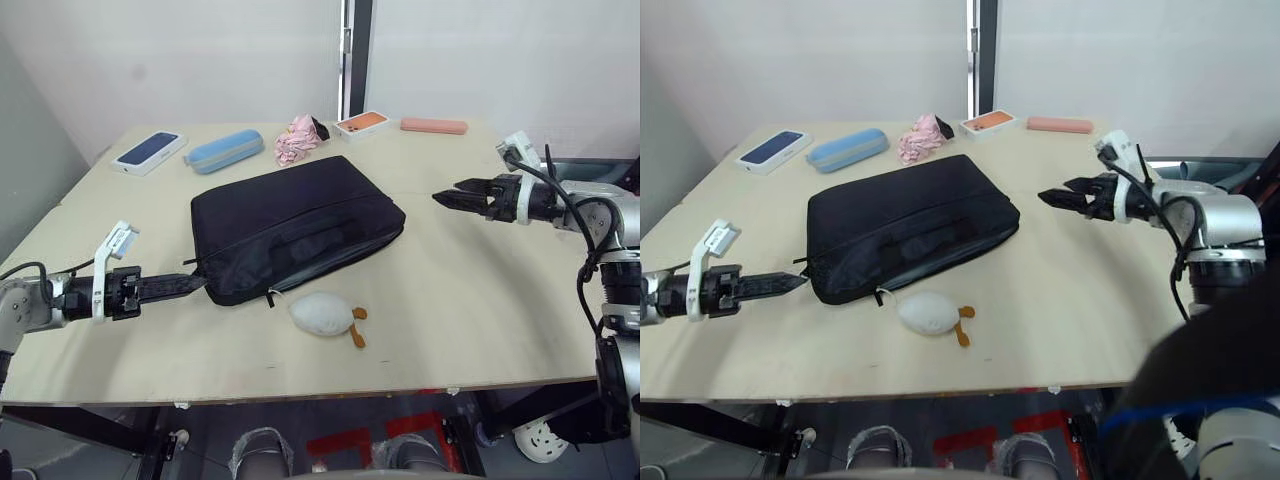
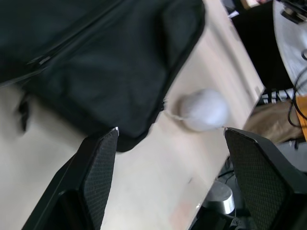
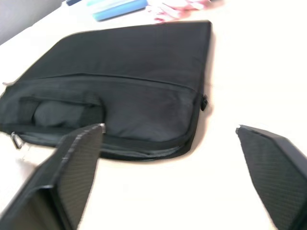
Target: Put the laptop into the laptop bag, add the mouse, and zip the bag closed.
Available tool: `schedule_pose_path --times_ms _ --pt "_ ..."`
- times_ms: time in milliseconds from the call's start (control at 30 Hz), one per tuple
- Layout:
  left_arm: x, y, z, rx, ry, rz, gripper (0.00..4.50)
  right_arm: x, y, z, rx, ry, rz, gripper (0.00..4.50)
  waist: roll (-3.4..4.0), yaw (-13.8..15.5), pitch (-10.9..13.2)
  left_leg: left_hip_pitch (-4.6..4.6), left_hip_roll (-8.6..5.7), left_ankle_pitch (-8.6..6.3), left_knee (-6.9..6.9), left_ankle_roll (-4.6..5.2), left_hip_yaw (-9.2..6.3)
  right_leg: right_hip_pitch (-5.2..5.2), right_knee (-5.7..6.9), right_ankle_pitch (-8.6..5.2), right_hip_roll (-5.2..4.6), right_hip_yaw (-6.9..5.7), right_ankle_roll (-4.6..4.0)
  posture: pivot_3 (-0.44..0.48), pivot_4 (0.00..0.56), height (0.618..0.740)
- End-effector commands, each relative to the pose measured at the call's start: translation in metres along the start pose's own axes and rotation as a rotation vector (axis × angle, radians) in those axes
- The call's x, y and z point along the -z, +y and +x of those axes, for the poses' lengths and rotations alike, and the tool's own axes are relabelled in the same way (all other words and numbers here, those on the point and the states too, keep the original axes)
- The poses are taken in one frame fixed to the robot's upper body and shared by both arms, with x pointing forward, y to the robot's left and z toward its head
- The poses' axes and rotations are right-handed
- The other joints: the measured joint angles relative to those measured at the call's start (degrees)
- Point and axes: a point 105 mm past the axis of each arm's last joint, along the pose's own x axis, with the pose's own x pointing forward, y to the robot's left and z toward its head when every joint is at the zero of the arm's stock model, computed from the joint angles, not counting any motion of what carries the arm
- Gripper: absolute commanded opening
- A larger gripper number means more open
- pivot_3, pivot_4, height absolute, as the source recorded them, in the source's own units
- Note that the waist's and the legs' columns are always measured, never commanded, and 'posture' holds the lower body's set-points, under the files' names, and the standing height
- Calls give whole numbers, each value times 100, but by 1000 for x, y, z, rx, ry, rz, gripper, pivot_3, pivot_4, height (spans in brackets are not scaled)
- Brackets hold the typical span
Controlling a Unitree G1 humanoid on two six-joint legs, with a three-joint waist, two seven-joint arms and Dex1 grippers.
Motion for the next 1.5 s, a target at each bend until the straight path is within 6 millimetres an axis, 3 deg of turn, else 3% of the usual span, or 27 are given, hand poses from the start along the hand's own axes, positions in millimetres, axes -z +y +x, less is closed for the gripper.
schedule_pose_path --times_ms 33,67,200,333,500,833,900,1000,1300,1367,1500 --pt "5 14 -6 -72 -18 -35 4225 -1 -22 9 93 -17 60 4500 0 4 0 1 0 0 0 0 -1 3 -2 0 0 -1 0 0 150 740" --pt "6 18 -5 -86 -28 -50 4446 2 -30 14 128 -18 105 4500 0 17 0 -2 0 0 0 0 -1 2 -2 0 -1 -3 0 0 150 740" --pt "3 22 0 -95 -72 -90 4446 4 -39 28 150 -11 166 4500 0 46 0 -15 -3 0 -3 1 -6 0 -16 0 -4 -14 -1 0 150 740" --pt "3 27 25 -107 -92 -152 4446 6 -42 45 174 4 202 4500 0 106 0 -22 -3 0 -4 1 -13 1 -23 1 -4 -22 -2 0 150 740" --pt "3 16 49 -26 -120 -199 4446 12 -46 57 217 15 226 4500 0 106 0 -28 -4 -1 1 2 -18 6 -24 2 -6 -27 -3 0 150 740" --pt "2 17 67 -32 -127 -225 4446 41 -22 89 129 93 319 4500 0 103 0 -29 -4 0 5 2 -20 5 -18 2 -6 -29 -3 0 150 740" --pt "1 17 69 -36 -130 -216 4500 45 -18 94 115 95 330 3983 0 108 0 -30 -4 0 5 2 -21 4 -19 2 -6 -30 -3 0 150 740" --pt "-4 25 71 -68 -148 -221 3696 45 -11 98 76 92 337 3051 0 121 0 -31 -4 0 5 2 -23 5 -19 2 -6 -32 -3 0 150 740" --pt "-27 20 79 -27 -170 -174 469 40 -11 89 35 89 321 0 0 143 0 -40 -3 1 4 3 -29 3 -26 2 -6 -40 -2 0 150 740" --pt "-31 20 82 -37 -161 -156 151 39 -11 85 26 89 320 0 -1 170 1 -43 -4 1 5 4 -32 3 -28 2 -6 -43 -2 0 150 740" --pt "-40 20 81 -43 -149 -96 139 35 -8 70 -2 92 310 0 -3 206 2 -44 -5 2 5 4 -34 5 -32 2 -7 -45 -2 0 150 740"
